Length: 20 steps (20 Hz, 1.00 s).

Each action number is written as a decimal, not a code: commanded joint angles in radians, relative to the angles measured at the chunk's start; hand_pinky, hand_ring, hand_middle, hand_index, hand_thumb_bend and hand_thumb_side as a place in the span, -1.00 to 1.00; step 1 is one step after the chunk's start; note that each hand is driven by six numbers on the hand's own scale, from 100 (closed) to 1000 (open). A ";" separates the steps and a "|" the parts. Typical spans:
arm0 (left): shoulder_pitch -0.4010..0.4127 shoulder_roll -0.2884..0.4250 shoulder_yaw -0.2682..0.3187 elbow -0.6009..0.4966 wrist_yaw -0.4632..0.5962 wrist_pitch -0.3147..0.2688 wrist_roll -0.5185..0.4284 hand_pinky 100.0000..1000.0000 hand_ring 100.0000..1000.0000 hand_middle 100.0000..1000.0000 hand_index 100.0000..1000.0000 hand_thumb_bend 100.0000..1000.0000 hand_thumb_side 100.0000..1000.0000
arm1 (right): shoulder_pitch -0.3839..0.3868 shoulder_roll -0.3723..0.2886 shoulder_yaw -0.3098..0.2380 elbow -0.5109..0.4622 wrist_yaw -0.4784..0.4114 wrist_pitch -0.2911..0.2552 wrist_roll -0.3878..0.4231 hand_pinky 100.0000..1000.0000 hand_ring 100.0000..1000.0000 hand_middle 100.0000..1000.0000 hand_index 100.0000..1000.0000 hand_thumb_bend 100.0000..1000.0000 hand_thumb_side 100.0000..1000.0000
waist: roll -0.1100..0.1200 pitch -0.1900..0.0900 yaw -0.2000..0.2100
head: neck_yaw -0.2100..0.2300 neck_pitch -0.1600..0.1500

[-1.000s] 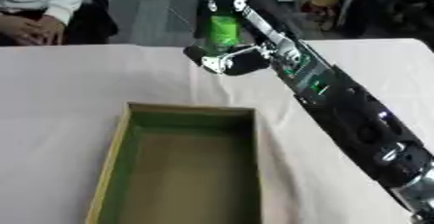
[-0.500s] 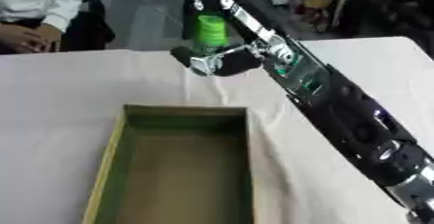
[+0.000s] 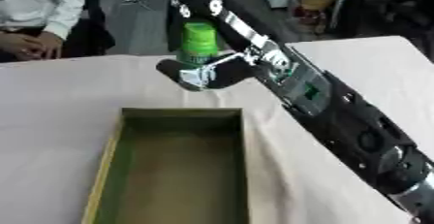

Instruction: Pick up objects on the table and place them in the box.

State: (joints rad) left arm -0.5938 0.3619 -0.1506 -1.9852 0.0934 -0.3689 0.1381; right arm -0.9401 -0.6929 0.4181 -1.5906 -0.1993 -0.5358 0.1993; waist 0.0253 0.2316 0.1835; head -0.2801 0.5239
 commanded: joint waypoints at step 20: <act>-0.024 0.021 0.012 -0.015 0.001 -0.010 -0.013 0.26 0.22 0.50 0.58 -0.39 0.09 | 0.008 0.001 0.031 -0.124 -0.044 -0.008 0.027 -1.00 -1.00 -1.00 -0.97 -0.91 -0.73 | 0.004 -0.029 -0.005 | -0.041 -0.013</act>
State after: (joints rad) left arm -0.6018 0.3620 -0.1502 -1.9852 0.0934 -0.3781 0.1287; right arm -0.9227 -0.6877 0.4537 -1.6943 -0.2348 -0.5418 0.2211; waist 0.0289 0.2262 0.1756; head -0.3136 0.5229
